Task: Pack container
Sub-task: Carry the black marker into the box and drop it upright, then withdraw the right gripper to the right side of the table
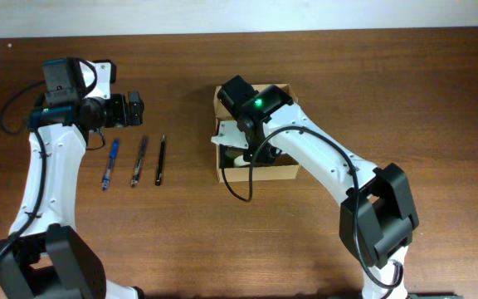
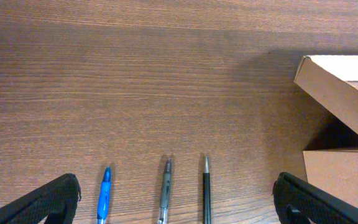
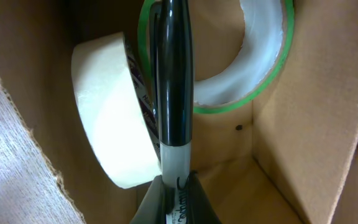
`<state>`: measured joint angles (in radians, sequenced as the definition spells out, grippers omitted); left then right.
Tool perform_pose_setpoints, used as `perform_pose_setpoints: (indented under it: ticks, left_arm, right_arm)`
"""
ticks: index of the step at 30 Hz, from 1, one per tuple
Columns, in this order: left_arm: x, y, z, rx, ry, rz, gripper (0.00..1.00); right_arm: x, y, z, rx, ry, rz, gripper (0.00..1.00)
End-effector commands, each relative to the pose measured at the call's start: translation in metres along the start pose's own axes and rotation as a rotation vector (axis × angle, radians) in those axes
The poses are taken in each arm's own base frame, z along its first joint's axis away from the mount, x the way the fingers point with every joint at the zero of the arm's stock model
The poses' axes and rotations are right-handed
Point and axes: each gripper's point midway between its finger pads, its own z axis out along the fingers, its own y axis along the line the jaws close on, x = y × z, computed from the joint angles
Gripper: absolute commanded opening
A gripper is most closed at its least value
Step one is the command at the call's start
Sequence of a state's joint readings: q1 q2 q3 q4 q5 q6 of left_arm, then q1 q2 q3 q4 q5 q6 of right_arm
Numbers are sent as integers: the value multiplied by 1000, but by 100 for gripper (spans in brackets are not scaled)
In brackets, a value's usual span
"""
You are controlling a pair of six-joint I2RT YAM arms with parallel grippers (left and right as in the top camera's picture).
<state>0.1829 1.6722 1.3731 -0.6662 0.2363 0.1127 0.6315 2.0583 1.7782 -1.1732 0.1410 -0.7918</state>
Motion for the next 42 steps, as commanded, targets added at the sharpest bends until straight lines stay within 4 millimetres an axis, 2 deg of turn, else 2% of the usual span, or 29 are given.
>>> perform_pose_setpoints:
  ticks: [1, 10, 14, 15, 16, 18, 19, 20, 23, 26, 30, 32, 34, 36, 38, 40, 42]
  left_arm:
    - [-7, 0, -2, 7, -16, 17, 99]
    - [-7, 0, -2, 7, -16, 17, 99]
    - [-7, 0, -2, 7, -16, 17, 99]
    - [-7, 0, -2, 7, -16, 17, 99]
    - [-7, 0, -2, 7, -16, 17, 99]
    - [-7, 0, -2, 7, -16, 17, 99]
    - [-7, 0, -2, 7, -16, 17, 99]
    - [-7, 0, -2, 7, -16, 17, 99]
    - [-7, 0, -2, 7, -16, 17, 99]
    - [-7, 0, -2, 7, -16, 17, 99]
    - [-7, 0, -2, 7, -16, 17, 99]
    - [-7, 0, -2, 7, -16, 17, 99]
    - [-7, 0, -2, 7, -16, 17, 99]
    - [-7, -1, -2, 10, -15, 15, 99]
    - [0, -7, -2, 45, 13, -12, 99]
    - [6, -11, -3, 65, 35, -20, 99]
    - [10, -12, -4, 73, 55, -26, 99]
  right_arm:
    - [-1, -1, 0, -3, -9, -16, 4]
    - [-13, -16, 1, 59, -52, -30, 4]
    - [-14, -16, 8, 50, -45, -24, 5]
    - [-12, -14, 9, 43, -38, -24, 13]
    - [-11, -13, 9, 37, -32, -25, 25]
    - [-9, -12, 9, 36, -21, -2, 39]
    - [-6, -14, 7, 51, -9, 23, 55]
    - [-2, -18, 5, 76, 10, 55, 58]
    - [8, -29, -8, 147, 41, 122, 59]
    - [13, -37, -41, 221, 3, 167, 66]
    - [26, -50, -117, 361, -131, 268, 76]
    - [40, -53, -157, 429, -206, 316, 78]
    - [65, -60, -198, 501, -288, 430, 82]
    - [93, -65, -228, 555, -351, 552, 84]
    - [132, -72, -259, 621, -420, 722, 87]
    - [165, -74, -280, 654, -489, 876, 89]
    - [193, -73, -292, 648, -558, 1007, 91]
